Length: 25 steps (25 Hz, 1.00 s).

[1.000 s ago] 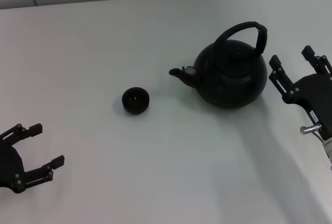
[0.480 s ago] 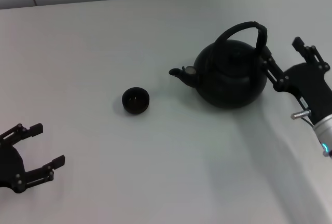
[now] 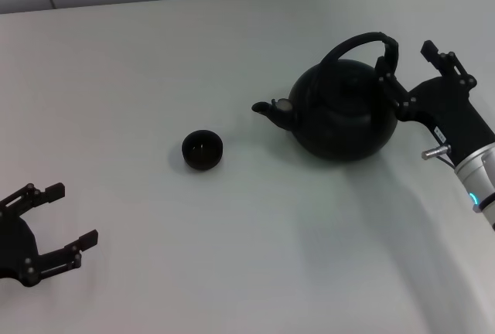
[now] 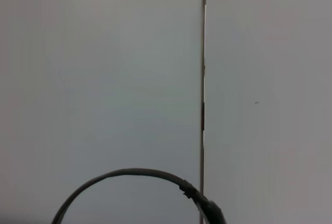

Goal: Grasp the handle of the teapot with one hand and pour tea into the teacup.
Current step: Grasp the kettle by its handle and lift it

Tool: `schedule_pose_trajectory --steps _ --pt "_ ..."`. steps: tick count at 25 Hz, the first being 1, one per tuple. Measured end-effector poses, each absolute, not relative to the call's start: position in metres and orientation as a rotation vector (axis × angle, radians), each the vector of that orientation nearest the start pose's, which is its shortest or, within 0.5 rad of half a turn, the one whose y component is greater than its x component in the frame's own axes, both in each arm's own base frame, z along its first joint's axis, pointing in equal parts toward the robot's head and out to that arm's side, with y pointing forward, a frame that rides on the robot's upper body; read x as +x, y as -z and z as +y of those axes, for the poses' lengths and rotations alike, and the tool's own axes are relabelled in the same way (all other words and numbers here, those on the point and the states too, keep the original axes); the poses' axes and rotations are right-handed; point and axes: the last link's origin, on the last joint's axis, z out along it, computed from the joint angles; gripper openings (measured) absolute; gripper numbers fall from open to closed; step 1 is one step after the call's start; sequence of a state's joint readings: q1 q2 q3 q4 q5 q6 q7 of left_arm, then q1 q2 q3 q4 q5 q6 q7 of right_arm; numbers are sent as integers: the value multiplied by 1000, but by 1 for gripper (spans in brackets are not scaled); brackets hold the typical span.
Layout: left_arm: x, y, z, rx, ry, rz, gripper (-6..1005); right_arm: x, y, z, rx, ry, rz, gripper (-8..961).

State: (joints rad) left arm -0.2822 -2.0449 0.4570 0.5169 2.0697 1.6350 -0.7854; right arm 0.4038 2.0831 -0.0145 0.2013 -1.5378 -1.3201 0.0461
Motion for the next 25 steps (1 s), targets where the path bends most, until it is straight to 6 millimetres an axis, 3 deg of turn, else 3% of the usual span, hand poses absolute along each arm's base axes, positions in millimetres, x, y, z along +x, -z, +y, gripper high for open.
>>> schedule_pose_trajectory --steps 10,24,25 --pt "-351 -10 239 -2551 613 -337 864 323 42 298 -1710 -676 478 745" --pt "-349 -10 241 -2535 626 -341 864 318 45 303 -1735 -703 492 566" --pt "-349 -10 242 -2534 627 -341 864 318 45 305 -1738 -701 495 517"
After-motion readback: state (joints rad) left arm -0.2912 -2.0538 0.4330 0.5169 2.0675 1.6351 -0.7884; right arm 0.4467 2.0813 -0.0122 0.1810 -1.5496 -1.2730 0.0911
